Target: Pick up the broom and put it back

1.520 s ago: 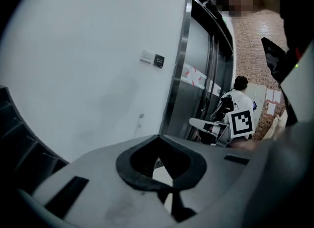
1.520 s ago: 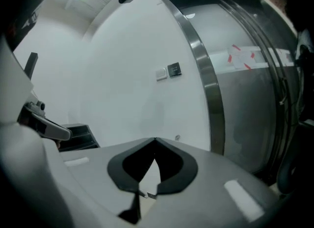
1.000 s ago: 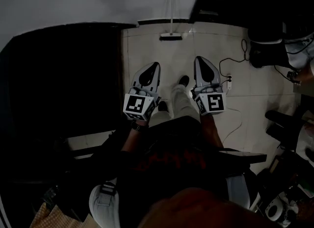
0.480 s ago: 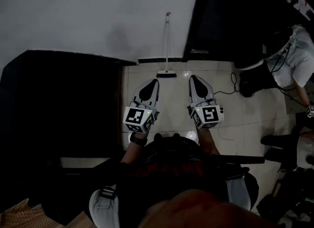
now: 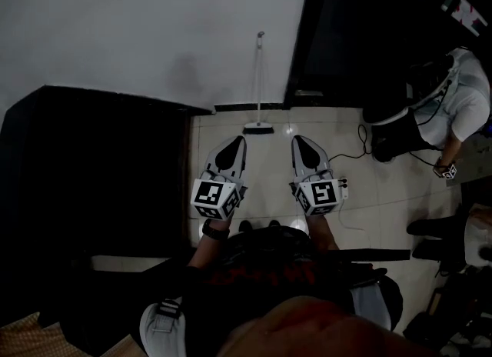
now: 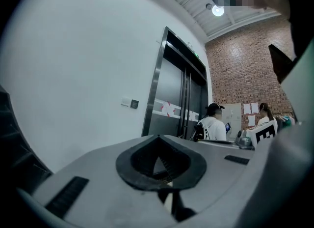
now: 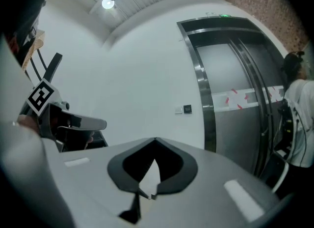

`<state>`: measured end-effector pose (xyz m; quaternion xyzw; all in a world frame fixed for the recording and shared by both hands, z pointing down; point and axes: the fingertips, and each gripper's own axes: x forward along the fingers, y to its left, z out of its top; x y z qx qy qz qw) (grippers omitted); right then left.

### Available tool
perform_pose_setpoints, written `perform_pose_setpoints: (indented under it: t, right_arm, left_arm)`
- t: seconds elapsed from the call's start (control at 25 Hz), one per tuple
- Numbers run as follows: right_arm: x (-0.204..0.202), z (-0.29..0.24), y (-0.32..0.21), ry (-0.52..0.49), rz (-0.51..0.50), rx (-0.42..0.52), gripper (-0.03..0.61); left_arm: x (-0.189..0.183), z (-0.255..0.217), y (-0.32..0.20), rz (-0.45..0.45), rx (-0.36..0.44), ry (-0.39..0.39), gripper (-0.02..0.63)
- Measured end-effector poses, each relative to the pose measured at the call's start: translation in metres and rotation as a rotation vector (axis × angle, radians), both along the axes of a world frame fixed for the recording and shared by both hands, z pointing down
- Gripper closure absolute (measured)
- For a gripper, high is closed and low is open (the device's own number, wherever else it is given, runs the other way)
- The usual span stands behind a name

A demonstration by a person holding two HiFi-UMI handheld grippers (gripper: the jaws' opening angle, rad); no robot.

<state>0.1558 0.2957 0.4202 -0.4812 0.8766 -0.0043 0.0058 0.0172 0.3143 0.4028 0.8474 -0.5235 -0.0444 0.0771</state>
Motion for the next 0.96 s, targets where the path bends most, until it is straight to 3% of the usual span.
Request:
perform_pose_setpoints:
  t: [0.2, 0.36, 0.6, 0.96]
  right_arm:
    - [0.004, -0.001, 0.013, -0.007, 0.001, -0.004, 0.578]
    - [-0.008, -0.004, 0.009, -0.023, -0.024, -0.024, 0.578]
    - [-0.006, -0.001, 0.010, -0.036, -0.041, -0.039, 0.578]
    - [-0.007, -0.005, 0.010, -0.043, -0.043, -0.050, 0.578]
  left_arm:
    - [0.006, 0.015, 0.009, 0.017, -0.065, -0.026, 0.611]
    - [-0.004, 0.014, 0.006, 0.013, -0.060, -0.064, 0.611]
    - [0.000, 0.026, 0.006, 0.017, -0.091, -0.067, 0.611]
    - [0.003, 0.025, 0.007, 0.023, -0.071, -0.086, 0.611]
